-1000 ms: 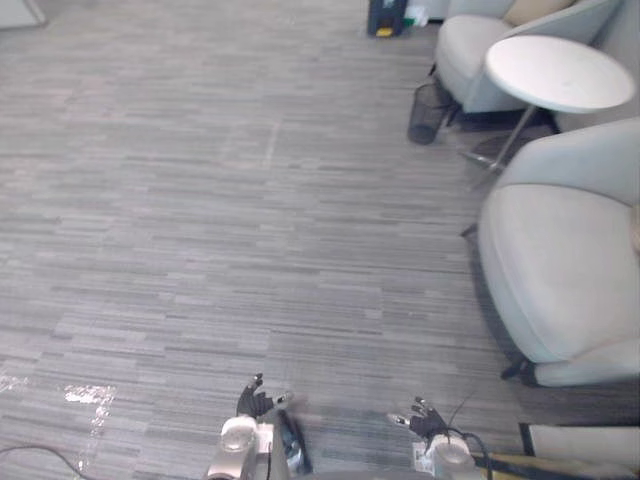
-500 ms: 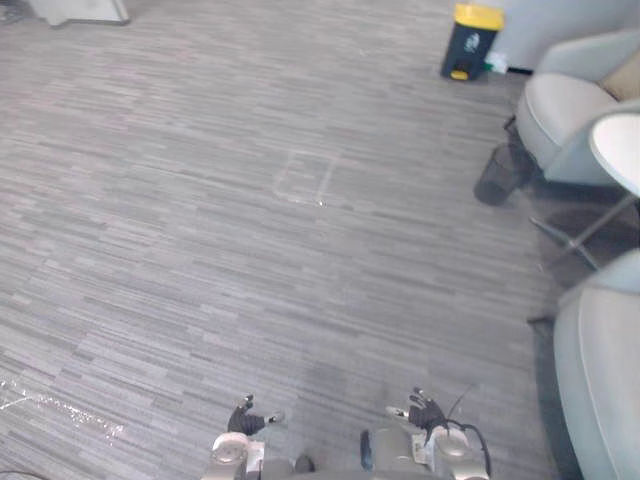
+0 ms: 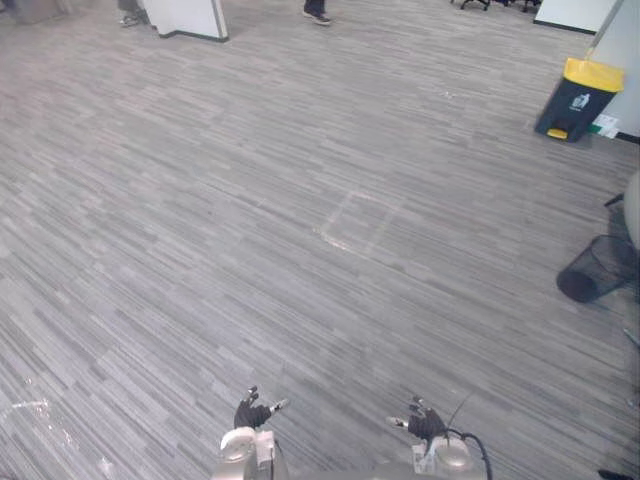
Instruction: Organize the slippers on the shoe rack
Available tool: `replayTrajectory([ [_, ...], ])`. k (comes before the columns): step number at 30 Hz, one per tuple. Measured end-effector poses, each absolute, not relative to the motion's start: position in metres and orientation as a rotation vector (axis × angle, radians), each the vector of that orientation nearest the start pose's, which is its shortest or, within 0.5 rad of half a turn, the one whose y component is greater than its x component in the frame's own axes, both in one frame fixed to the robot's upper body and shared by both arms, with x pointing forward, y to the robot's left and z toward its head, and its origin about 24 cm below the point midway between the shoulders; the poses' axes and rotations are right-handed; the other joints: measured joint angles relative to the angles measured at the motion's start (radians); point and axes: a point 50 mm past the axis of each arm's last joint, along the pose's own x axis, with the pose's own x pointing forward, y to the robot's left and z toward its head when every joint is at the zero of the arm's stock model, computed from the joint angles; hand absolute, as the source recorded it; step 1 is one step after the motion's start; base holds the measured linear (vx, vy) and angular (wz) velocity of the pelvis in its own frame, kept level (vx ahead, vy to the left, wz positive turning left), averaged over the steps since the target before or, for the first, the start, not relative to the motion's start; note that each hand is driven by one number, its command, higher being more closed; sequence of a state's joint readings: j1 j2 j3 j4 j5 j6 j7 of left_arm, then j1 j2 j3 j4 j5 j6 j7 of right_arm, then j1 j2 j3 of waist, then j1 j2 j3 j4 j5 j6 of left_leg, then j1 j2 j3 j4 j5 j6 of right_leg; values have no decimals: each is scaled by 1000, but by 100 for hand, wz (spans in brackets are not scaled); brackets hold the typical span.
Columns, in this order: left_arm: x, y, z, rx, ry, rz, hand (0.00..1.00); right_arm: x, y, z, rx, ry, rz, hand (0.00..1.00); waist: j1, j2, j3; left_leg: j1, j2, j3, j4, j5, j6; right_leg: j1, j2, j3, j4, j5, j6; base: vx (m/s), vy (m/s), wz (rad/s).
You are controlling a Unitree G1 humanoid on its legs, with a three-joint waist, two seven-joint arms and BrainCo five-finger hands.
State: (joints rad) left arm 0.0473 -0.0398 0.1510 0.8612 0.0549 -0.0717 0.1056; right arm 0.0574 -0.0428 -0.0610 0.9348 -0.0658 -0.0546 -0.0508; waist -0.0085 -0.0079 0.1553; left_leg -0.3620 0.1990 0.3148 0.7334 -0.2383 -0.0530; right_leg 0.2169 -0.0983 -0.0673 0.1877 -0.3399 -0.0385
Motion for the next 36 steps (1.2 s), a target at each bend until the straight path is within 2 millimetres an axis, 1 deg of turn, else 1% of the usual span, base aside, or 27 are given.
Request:
replayTrajectory([
  [1,150,164,-136,14,842,186,0,131,-181,-147,-90,943,-115,0,0,1,-1,-1,-60,-31,-220,66,-3,14,-17,10,0,0,3,549,262,-15],
  [2,150,163,-137,38,844,158,0,127,-185,-149,-98,964,-122,0,9,7,-6,18,-112,-87,-373,223,18,27,-28,42,-4,7,17,455,198,10],
  [3,155,163,-136,67,838,133,0,125,-180,-151,-89,983,-109,0,-4,-14,-23,36,-142,-74,-397,215,32,24,-59,58,1,48,53,601,254,22],
  [5,158,172,-135,94,838,139,0,127,-177,-151,-88,978,-100,0,-8,-21,-28,27,-146,-75,-345,146,61,-17,-58,137,91,138,108,677,298,17],
  [6,152,172,-139,95,865,138,0,127,-179,-151,-89,977,-107,0,-8,-35,-32,57,-161,-68,-341,110,72,-52,-61,169,204,169,121,731,310,-1],
  [8,145,173,-142,110,891,129,0,126,-181,-151,-80,983,-124,0,-24,-51,-19,170,-193,-66,-389,69,84,-146,-65,203,501,312,187,614,207,3],
  [9,141,175,-143,123,906,122,0,125,-180,-152,-74,985,-121,0,-27,-53,-15,243,-201,-62,-420,52,88,-219,-59,213,686,281,193,577,155,-18],
  [10,138,176,-145,134,925,117,0,128,-179,-151,-72,974,-114,0,-27,-49,-9,327,-205,-53,-462,51,89,-286,-58,188,812,224,158,667,158,-30],
  [12,135,177,-147,140,938,116,0,134,-181,-147,-78,935,-115,0,-37,-22,4,468,-191,-51,-552,51,89,-362,-39,115,855,134,75,559,66,-20],
  [13,136,180,-146,143,935,126,0,136,-181,-145,-77,919,-115,0,-42,-16,6,523,-176,-49,-587,51,89,-421,-16,72,809,84,61,470,-35,4],
  [15,139,182,-145,133,925,138,0,141,-180,-142,-72,891,-115,0,-45,-21,8,574,-154,-49,-628,48,87,-511,6,11,692,48,62,459,-112,20],
  [16,140,180,-145,128,925,137,0,144,-180,-141,-73,878,-115,0,-50,-21,8,598,-142,-50,-650,44,79,-551,14,-20,583,55,62,473,-161,35],
  [17,139,180,-145,128,927,134,0,145,-179,-141,-77,877,-109,0,-56,-37,2,628,-147,-53,-677,28,53,-565,22,-50,335,142,68,480,-170,30],
  [18,138,182,-145,135,928,134,0,143,-178,-141,-78,882,-104,0,-58,-56,0,644,-167,-66,-686,19,38,-571,16,-46,255,254,36,510,-191,17],
  [19,137,176,-147,119,940,127,0,147,-182,-139,-80,868,-115,0,-61,-33,10,670,-136,-77,-691,6,18,-564,41,-47,298,241,3,505,-205,-19],
  [20,134,169,-149,101,953,116,0,149,-186,-138,-93,867,-118,0,-55,-4,6,676,-115,-83,-681,11,11,-570,62,-49,318,200,-7,421,-185,-28],
  [21,134,166,-150,83,955,121,0,151,-188,-137,-85,857,-135,0,-61,9,12,678,-106,-82,-656,21,-7,-568,67,-51,337,165,-12,505,-234,-20],
  [22,134,164,-150,69,955,127,0,152,-188,-137,-75,855,-143,0,-67,12,12,668,-98,-85,-617,33,-27,-559,69,-55,347,141,-18,495,-242,6],
  [23,133,163,-150,50,956,139,0,152,-187,-137,-71,857,-148,0,-75,15,12,634,-78,-95,-503,41,-41,-525,80,-59,338,114,-22,581,-290,13],
  [25,135,160,-148,14,938,165,0,146,-182,-139,-70,877,-132,0,-72,18,13,506,-12,-143,-141,95,-103,-417,111,-56,272,95,-40,509,-217,-8],
  [27,132,160,-146,-6,920,179,0,142,-180,-139,-86,877,-111,0,-52,18,16,372,41,-156,210,95,-107,-303,148,-19,214,65,-79,459,-79,-61],
  [29,135,164,-143,-12,894,201,0,137,-179,-141,-85,892,-108,0,-35,4,18,286,70,-112,339,68,-81,-220,160,34,182,34,-91,441,-8,-84],
  [31,135,167,-141,-12,881,212,0,132,-179,-143,-82,911,-112,0,-26,2,5,200,64,-60,288,14,-46,-156,151,119,150,21,-81,478,62,-109],
  [33,137,167,-140,-8,870,207,0,131,-179,-144,-77,916,-119,0,-21,1,6,144,19,-49,126,-23,-25,-96,124,195,109,19,-76,527,160,-130],
  [34,140,166,-139,12,860,180,0,126,-180,-147,-57,943,-133,0,-13,-14,-1,99,-68,-100,-136,-8,-29,-66,74,243,77,16,-58,499,224,-117],
  [35,141,164,-139,21,859,164,0,125,-180,-148,-55,949,-137,0,-10,-16,-2,94,-91,-125,-219,13,-32,-60,62,254,70,14,-48,495,251,-105],
  [36,143,161,-139,32,858,142,0,122,-182,-149,-58,957,-142,0,-6,-7,-8,86,-119,-178,-363,70,-36,-49,57,272,56,12,-35,383,229,-85],
])
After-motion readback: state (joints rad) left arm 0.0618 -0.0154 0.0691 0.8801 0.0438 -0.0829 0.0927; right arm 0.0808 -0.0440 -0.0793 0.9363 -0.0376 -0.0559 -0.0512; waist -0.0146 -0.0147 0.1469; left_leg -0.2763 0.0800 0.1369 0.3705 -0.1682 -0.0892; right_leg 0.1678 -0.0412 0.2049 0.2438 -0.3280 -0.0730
